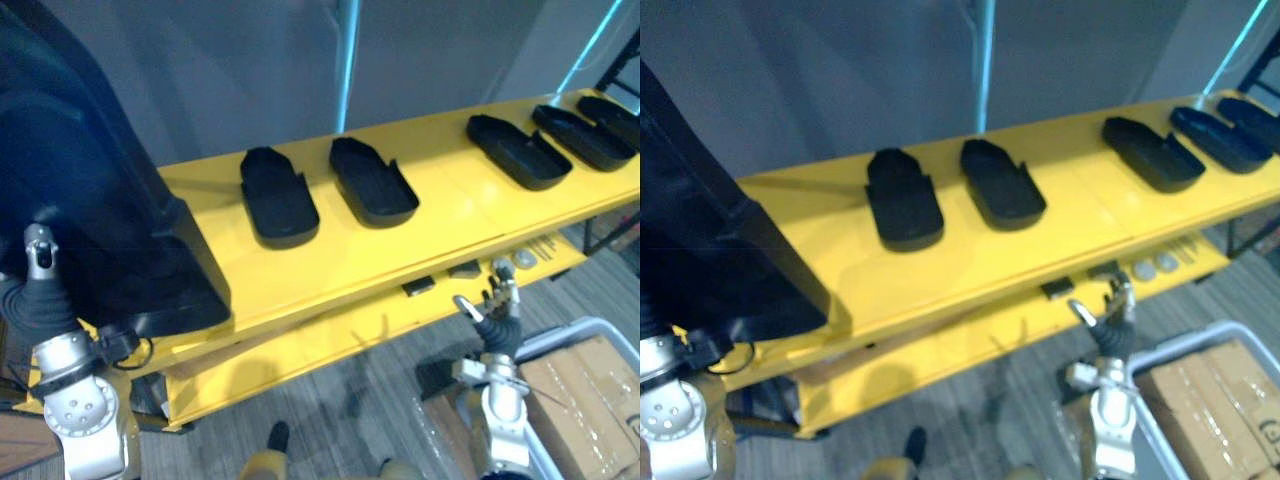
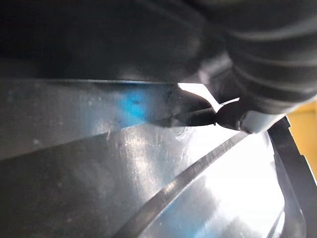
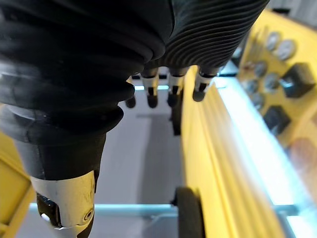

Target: Walk over and take plastic housings, then place them on the shelf

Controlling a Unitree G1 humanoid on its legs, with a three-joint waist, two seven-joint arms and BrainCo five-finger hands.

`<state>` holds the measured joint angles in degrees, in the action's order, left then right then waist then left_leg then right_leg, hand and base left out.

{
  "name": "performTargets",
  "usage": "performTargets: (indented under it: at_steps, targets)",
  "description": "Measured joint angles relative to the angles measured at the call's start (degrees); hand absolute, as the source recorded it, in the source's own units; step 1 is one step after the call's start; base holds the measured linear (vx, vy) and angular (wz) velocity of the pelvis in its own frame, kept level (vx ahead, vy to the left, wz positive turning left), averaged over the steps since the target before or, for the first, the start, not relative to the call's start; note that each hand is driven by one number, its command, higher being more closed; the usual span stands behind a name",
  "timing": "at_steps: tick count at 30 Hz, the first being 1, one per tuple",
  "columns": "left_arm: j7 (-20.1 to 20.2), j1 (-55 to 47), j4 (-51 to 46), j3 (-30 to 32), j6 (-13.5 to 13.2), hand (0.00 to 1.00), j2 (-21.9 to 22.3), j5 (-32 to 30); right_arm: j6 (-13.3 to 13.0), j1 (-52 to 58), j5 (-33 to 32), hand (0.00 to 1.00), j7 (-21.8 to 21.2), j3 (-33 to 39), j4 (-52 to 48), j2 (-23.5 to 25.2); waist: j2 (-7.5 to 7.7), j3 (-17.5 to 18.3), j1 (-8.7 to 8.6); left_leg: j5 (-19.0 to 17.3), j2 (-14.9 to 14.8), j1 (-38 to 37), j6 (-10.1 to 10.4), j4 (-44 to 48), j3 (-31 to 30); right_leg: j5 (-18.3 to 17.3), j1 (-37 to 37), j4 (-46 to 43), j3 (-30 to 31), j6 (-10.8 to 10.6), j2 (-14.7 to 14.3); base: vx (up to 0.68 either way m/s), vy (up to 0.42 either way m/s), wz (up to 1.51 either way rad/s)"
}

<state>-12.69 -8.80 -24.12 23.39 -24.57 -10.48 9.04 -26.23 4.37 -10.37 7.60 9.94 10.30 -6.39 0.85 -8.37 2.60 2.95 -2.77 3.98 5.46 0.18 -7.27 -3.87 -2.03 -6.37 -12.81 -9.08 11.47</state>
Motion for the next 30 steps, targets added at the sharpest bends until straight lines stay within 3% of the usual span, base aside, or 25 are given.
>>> performTargets:
  at_steps: [2,4,8,11,14,17,20,22,26,28,30]
  targets:
    - [0.01,-0.98,-1.04,-0.38,0.04,1.00,0.50,-0.17,0.00,-0.15,0.62,0.00,1.47,1.27,-0.67,-0.88,-2.73,1.51,-0.30,0.37,-2.41,0.00,0.99,-1.08,2.16,1.56,-0.39,3.02,0.23,1.07,-2.51,0.07,-0.188,-0.24]
    - [-0.24,-0.79,-2.66,-2.07,0.00,1.00,1.40,-0.63,0.01,-0.18,2.58,0.00,5.52,3.41,-1.44,-0.87,-3.95,2.29,-0.74,0.75,-3.58,-0.74,1.59,-2.27,4.03,1.65,-0.37,3.51,0.38,1.18,-3.59,0.06,-0.119,-0.17]
    - [-3.06,-1.06,-3.41,-4.23,0.08,1.00,3.10,-3.51,0.67,0.17,7.15,0.00,17.68,8.64,-2.23,-0.44,-4.51,2.56,-2.97,0.74,-3.75,-2.04,1.69,-2.68,5.43,1.61,-1.56,4.24,0.38,1.25,-3.70,0.04,-0.040,-0.07]
    - [-6.76,-2.40,-3.39,-4.02,1.22,1.00,3.22,-5.64,4.32,2.52,6.75,0.00,25.79,15.30,-1.14,1.40,-4.57,2.50,-3.35,0.73,-3.08,-1.99,1.63,-2.73,4.78,1.40,-2.43,4.56,-1.12,1.31,-3.19,0.00,0.014,0.16]
    - [-9.09,-4.55,-3.30,-3.35,2.37,1.00,3.57,-5.69,7.63,6.32,3.84,0.00,28.70,21.59,6.47,2.79,-5.12,2.42,-3.89,0.16,-2.19,-2.05,-0.06,-3.51,6.32,-0.60,-4.93,3.07,-5.97,0.63,-1.72,0.02,0.000,0.69]
    - [-9.56,-6.34,-3.22,-1.16,3.81,1.00,3.79,-5.61,9.19,7.60,-0.89,0.00,28.42,24.15,16.64,2.66,-6.08,2.50,-3.50,2.46,-1.56,-1.82,-1.88,-4.03,9.35,-2.93,-6.15,0.22,-11.12,-0.35,0.55,0.04,0.022,1.04]
    - [-9.61,-8.89,-2.85,2.99,5.11,1.00,3.83,-5.66,9.45,5.83,-2.51,0.00,26.09,23.24,23.22,2.67,-7.56,3.05,-1.35,3.77,-0.24,-1.90,-0.91,-4.74,9.13,-3.47,-6.47,-0.42,-12.26,-1.02,1.96,0.05,0.036,0.30]
    - [-9.54,-9.39,-2.54,5.23,5.93,1.00,3.81,-5.69,10.61,3.74,-3.76,0.00,24.65,22.56,26.88,2.58,-7.70,3.03,-0.41,3.80,0.45,-1.96,-0.87,-4.75,9.01,-3.48,-6.93,-0.22,-12.57,-1.11,2.57,0.04,0.021,0.13]
    - [-9.33,-8.51,0.30,8.08,6.80,1.00,1.55,-5.62,11.47,2.65,-7.56,0.00,23.31,21.39,30.97,2.31,-7.08,2.67,0.05,3.61,2.05,-1.91,-1.09,-4.86,7.99,-3.74,-7.31,-1.09,-13.69,-1.01,4.18,0.05,0.019,0.18]
    - [-8.86,-6.69,4.04,7.70,7.91,1.00,-2.29,-5.64,11.47,2.72,-8.77,0.00,22.15,20.91,33.68,1.87,-6.66,2.39,-0.02,2.70,2.76,-2.31,-1.78,-5.10,7.77,-4.95,-5.50,-6.77,-13.30,0.68,5.98,0.03,0.039,0.11]
    - [-8.86,-4.27,8.96,7.21,8.69,1.00,-8.31,-5.02,11.74,2.77,-9.06,0.00,19.67,19.53,37.18,2.20,-4.58,2.05,0.03,2.90,2.75,-3.08,-1.91,-5.04,7.96,-5.54,-2.85,-12.41,-10.13,1.90,7.17,0.03,0.044,-0.06]
